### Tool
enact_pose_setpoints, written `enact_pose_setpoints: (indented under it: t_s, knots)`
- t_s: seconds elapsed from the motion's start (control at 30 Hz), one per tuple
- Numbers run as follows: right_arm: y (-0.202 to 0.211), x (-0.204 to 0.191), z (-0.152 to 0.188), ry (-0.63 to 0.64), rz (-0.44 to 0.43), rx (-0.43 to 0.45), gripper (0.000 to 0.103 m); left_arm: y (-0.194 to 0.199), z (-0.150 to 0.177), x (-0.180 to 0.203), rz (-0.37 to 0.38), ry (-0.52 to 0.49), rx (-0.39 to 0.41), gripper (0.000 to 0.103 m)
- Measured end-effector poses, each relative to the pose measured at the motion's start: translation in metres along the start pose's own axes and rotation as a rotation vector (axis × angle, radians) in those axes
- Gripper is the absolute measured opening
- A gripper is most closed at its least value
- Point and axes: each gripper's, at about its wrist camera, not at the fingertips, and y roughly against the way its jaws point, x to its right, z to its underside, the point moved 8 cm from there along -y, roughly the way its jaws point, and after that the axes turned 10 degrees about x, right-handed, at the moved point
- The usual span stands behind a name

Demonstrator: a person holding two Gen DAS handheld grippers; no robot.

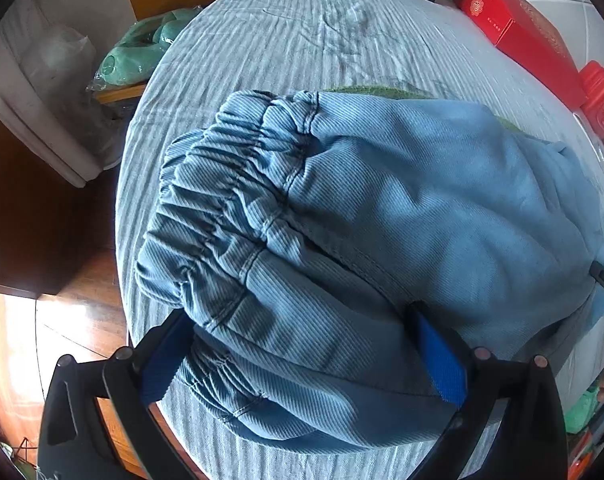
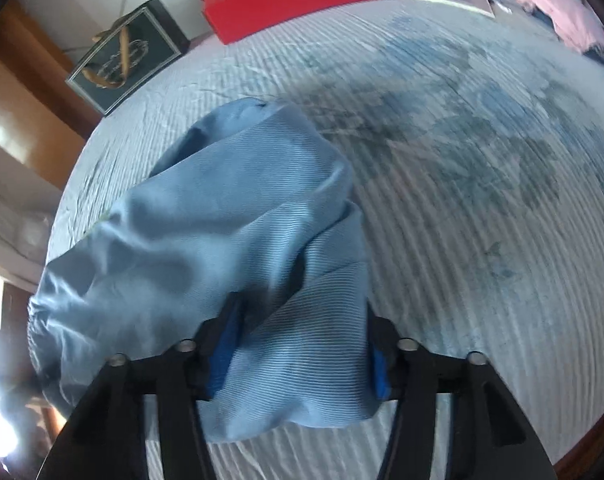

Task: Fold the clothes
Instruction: 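Grasp the folded trouser bundle edge with the right gripper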

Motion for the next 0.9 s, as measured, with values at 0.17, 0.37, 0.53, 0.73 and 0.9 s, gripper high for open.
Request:
enact_pose_setpoints:
  t_s: [0.17, 0.37, 0.53, 0.73, 0.9]
  knots:
    - [0.003, -0.006, -0.009, 0.023, 0.04, 0.015, 0.014, 0.008, -0.002, 0.0, 0.032, 0.004, -0.006, 0.103]
    - [0.075, -0.151, -0.036, 0.231, -0.294, 0.187, 0.01, 0.078, -0.026, -0.038, 0.072, 0.091, 0.128, 0.103]
    - [0.093, -0.294, 0.025, 0.473, -0.556, 0.146, 0.01, 0.129, -0.033, -0.075, 0.074, 0.157, 0.223, 0.103]
    - [0.015, -0.354, 0.117, 0.562, -0.55, -0.121, 0.044, 0.115, -0.021, -0.077, 0.089, 0.176, 0.177, 0.103]
    - [0.041, -0.316, 0.097, 0.446, -0.602, -0.103, 0.048, 0.094, -0.016, -0.05, 0.141, 0.148, 0.119, 0.103]
